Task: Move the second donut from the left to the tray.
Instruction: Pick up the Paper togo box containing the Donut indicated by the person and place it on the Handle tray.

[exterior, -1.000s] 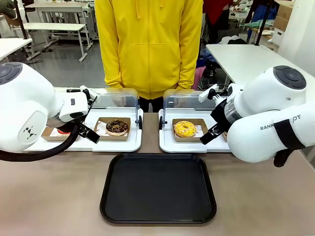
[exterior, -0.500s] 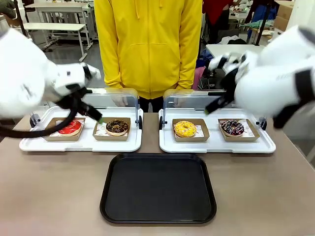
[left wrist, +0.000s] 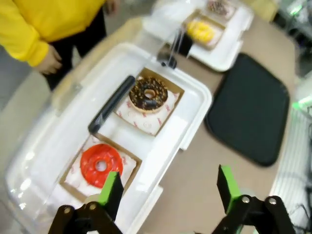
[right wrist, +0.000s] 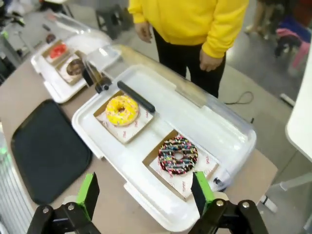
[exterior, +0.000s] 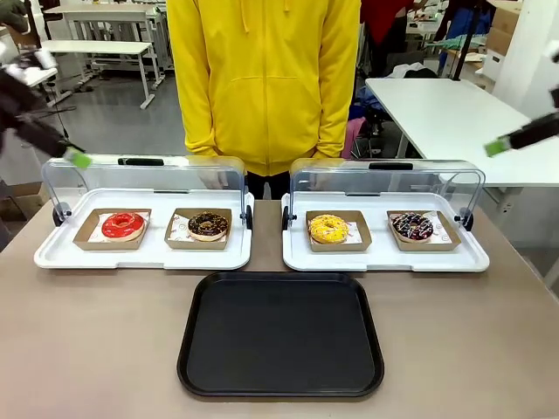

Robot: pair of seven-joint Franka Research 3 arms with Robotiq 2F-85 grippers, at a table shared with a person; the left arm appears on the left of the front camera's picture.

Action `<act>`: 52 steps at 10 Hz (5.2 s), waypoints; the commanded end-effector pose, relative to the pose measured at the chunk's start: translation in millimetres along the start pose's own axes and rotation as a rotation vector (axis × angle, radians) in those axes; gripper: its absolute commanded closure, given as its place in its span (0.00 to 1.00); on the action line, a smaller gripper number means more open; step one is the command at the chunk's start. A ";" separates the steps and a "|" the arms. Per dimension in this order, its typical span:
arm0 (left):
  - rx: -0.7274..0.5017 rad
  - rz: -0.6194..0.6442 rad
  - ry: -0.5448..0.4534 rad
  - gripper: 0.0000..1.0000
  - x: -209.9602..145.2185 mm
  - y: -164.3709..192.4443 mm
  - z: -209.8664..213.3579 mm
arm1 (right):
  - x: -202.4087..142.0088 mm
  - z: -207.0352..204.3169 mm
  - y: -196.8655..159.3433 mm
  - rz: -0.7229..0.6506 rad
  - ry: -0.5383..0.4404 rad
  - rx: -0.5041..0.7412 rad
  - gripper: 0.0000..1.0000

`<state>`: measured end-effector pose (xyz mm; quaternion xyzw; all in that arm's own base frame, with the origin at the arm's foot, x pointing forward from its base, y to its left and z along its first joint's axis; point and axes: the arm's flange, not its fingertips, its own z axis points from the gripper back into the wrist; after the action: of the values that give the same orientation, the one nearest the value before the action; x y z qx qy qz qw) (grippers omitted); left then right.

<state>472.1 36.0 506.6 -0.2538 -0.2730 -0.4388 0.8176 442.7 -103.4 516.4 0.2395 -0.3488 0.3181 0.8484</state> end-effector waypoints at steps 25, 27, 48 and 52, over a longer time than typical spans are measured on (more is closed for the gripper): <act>-0.103 -0.234 -0.279 0.00 -117.1 42.3 78.1 | -55.1 23.8 -11.5 0.239 -0.226 0.065 0.00; -0.103 -0.234 -0.279 0.00 -117.1 42.3 78.1 | -55.1 23.8 -11.5 0.239 -0.226 0.065 0.00; -0.103 -0.234 -0.279 0.00 -117.1 42.3 78.1 | -55.1 23.8 -11.5 0.239 -0.226 0.065 0.00; -0.103 -0.234 -0.279 0.00 -117.1 42.3 78.1 | -55.1 23.8 -11.5 0.239 -0.226 0.065 0.00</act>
<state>437.5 175.6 476.2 -0.3158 -0.3855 -0.5061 0.7039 409.5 -147.1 487.9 0.2569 -0.4569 0.3974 0.7532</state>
